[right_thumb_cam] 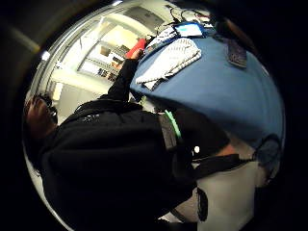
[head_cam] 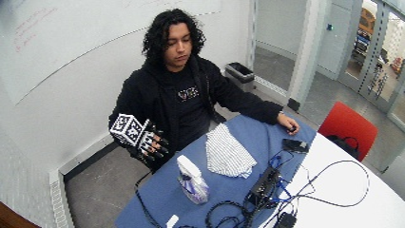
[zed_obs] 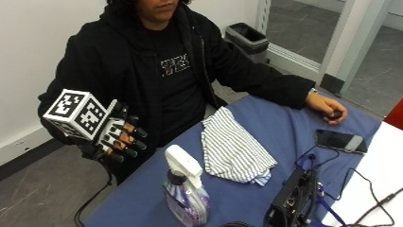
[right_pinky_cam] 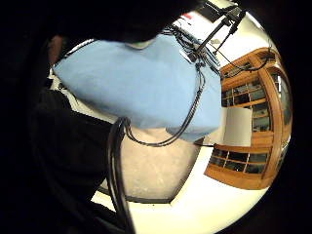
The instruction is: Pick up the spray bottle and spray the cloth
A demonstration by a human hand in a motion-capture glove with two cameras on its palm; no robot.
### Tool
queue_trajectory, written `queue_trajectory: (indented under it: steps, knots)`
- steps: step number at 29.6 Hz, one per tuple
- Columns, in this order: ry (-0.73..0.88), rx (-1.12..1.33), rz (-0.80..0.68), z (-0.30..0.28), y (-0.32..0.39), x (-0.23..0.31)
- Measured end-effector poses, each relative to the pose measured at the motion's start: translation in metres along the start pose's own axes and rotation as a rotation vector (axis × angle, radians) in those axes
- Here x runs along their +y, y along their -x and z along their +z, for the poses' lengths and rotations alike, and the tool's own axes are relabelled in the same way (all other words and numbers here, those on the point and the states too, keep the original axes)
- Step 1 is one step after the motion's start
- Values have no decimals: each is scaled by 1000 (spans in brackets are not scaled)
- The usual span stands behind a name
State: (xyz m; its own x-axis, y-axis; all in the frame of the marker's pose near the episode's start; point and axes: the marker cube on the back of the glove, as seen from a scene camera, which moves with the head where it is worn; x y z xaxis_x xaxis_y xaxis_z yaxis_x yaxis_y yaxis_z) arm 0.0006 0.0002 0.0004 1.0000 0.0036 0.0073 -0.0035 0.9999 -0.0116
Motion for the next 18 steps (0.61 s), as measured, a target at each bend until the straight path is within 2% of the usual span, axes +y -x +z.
queue_trajectory:
  steps: [18]
  knots:
    - [71,-68,5,3,-3,-9]
